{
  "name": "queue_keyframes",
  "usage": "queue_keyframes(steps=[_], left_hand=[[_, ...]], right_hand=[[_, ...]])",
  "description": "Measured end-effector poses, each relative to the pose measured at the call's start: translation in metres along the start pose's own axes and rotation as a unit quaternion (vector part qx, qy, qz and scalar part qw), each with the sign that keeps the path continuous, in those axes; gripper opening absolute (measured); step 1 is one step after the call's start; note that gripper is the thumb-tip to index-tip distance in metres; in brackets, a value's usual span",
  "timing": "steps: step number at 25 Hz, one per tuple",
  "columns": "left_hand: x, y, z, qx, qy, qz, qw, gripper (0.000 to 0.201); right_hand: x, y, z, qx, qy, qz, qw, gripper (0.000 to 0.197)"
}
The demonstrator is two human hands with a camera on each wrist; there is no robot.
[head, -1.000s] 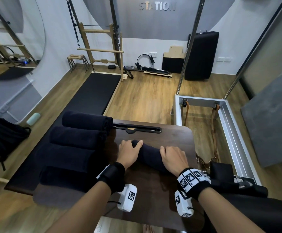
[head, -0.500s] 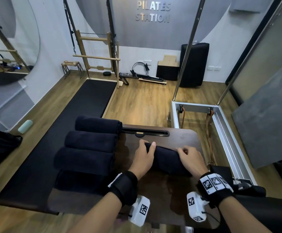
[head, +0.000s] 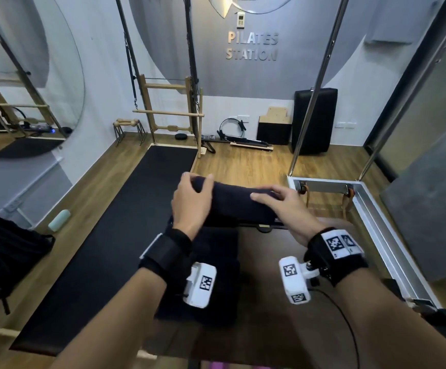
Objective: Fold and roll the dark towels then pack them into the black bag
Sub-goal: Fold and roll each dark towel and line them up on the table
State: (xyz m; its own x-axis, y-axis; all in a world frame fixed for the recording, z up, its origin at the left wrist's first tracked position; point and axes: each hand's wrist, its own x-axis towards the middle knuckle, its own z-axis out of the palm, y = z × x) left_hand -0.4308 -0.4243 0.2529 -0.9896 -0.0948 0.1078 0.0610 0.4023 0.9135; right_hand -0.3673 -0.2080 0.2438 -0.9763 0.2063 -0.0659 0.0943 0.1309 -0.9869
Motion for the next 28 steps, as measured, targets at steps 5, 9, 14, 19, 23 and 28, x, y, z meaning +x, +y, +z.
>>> queue_keyframes(steps=[5,9,14,19,23,28], left_hand=[[0.037,-0.059,-0.040,0.056,-0.043,-0.047,0.996,0.033],[0.038,-0.082,-0.041,0.043,-0.084,-0.070,0.993,0.045],[0.024,-0.097,-0.041,-0.039,-0.132,-0.107,0.985,0.044],[0.015,-0.097,-0.042,-0.035,-0.155,-0.095,0.983,0.056],[0.010,-0.078,-0.049,-0.022,-0.145,-0.052,0.988,0.061],[-0.010,-0.034,-0.033,0.060,-0.075,0.154,0.983,0.063]], right_hand=[[0.007,0.011,0.074,0.021,0.051,0.019,0.998,0.030],[0.007,0.026,0.096,-0.106,0.129,0.017,0.986,0.051],[-0.002,0.042,0.098,-0.107,0.154,0.062,0.980,0.067],[-0.017,0.051,0.108,-0.043,0.106,0.058,0.992,0.045],[-0.019,0.052,0.105,-0.028,0.091,0.057,0.994,0.047],[-0.030,0.052,0.071,-0.023,0.139,0.074,0.987,0.029]])
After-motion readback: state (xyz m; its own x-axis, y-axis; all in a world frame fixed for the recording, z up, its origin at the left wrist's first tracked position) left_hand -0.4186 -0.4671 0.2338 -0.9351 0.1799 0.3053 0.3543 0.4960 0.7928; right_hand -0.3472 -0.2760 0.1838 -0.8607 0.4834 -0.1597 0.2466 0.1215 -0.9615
